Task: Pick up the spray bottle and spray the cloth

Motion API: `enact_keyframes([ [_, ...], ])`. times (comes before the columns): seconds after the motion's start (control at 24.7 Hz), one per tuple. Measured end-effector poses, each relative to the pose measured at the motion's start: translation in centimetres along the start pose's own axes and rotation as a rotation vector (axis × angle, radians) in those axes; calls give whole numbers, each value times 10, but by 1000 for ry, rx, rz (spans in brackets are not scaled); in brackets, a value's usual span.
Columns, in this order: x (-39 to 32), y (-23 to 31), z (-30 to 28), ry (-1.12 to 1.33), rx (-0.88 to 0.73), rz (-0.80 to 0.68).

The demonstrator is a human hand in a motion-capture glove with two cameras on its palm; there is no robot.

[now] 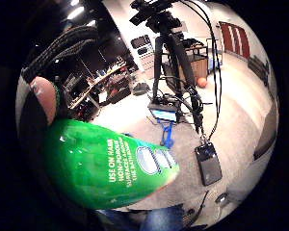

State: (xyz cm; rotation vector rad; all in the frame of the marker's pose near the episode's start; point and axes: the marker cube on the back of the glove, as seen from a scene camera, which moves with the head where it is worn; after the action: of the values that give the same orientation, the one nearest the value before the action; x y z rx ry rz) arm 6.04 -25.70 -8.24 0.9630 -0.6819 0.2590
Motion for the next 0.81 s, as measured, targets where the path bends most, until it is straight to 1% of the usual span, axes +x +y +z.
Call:
enact_keyframes([
  [0.2,-10,-21,14,26,-8,-12],
  [0.41,-15,-28,30,64,-16,7],
  [0.61,-27,-31,55,102,-37,-84],
  [0.81,-43,-27,82,153,-95,-170],
])
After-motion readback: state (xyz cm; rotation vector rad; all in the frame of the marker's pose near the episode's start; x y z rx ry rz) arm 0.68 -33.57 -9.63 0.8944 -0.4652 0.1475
